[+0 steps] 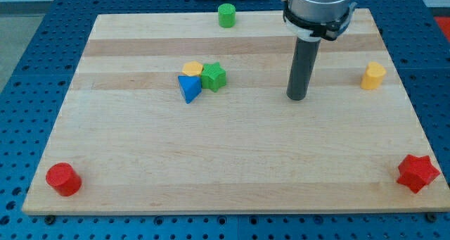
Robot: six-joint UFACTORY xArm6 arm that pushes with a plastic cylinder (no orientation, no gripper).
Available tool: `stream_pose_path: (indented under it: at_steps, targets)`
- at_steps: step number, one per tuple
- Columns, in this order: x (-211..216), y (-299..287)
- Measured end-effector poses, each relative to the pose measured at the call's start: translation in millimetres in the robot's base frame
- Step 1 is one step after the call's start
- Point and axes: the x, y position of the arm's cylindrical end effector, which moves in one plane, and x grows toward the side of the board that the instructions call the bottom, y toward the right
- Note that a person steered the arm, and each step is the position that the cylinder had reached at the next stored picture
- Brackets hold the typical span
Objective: Nudge the red star up a bit
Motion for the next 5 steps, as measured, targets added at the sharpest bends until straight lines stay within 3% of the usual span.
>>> stream_pose_path:
  at_steps: [3,5]
  targets:
    - [23.1,32.5]
    - [81.1,136.2]
